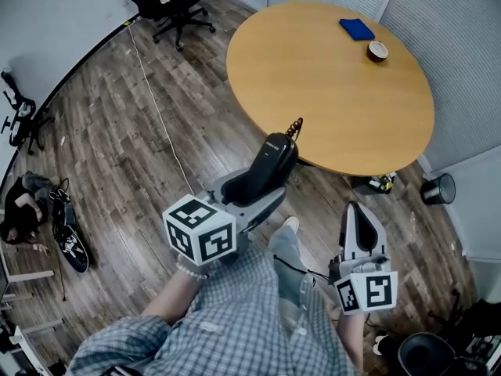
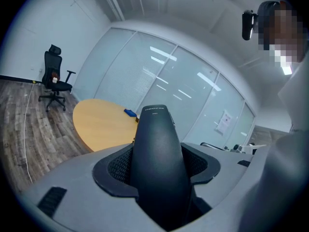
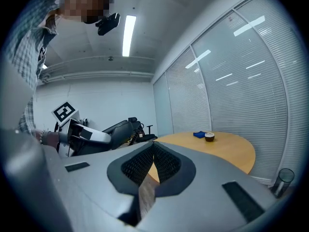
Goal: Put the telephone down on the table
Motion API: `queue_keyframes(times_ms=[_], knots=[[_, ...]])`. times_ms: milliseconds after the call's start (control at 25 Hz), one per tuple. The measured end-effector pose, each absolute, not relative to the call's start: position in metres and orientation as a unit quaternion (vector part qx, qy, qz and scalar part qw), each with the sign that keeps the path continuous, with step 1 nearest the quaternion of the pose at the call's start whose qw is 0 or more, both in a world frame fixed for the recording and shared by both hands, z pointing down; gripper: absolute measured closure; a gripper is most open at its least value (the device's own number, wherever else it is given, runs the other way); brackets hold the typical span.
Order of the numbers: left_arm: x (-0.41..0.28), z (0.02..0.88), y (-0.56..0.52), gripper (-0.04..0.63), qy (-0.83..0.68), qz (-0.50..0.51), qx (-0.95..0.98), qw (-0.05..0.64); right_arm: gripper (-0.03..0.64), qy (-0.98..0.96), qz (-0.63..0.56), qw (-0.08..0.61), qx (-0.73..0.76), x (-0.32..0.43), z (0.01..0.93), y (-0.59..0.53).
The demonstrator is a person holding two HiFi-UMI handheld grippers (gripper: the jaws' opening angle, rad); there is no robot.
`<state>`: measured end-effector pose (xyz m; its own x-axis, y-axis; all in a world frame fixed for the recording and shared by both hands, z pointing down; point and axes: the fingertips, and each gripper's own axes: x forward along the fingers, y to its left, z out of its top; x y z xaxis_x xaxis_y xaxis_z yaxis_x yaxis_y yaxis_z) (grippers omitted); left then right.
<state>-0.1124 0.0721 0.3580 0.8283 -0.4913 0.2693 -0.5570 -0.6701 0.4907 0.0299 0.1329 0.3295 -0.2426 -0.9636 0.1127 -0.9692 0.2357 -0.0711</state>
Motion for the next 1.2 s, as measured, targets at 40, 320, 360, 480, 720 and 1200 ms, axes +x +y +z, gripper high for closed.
queue_keyframes(times_ms=[40,320,360,480,720,1200], knots=[[-0.107,0.358,0.066,0.314,-0.290,0.056,0.911,0.287,0.606,-0.787,0.063,0.022,0.613,0.036,0.329,0.126],[-0.068,0.357,0.013,0.314,-0.315,0.053,0.903,0.286,0.606,-0.802,0.068,0.024,0.594,0.077,0.330,0.069],[-0.063,0.357,0.006,0.314,-0.319,0.053,0.902,0.286,0.606,-0.803,0.068,0.024,0.591,0.083,0.329,0.061],[-0.047,0.357,-0.013,0.314,-0.328,0.054,0.899,0.286,0.606,-0.807,0.068,0.024,0.586,0.101,0.329,0.040],[-0.020,0.357,-0.044,0.314,-0.345,0.055,0.894,0.281,0.606,-0.813,0.068,0.018,0.578,0.131,0.330,0.012],[0.002,0.362,-0.090,0.316,-0.358,0.072,0.887,0.281,0.606,-0.802,0.087,0.010,0.591,0.155,0.336,-0.010]])
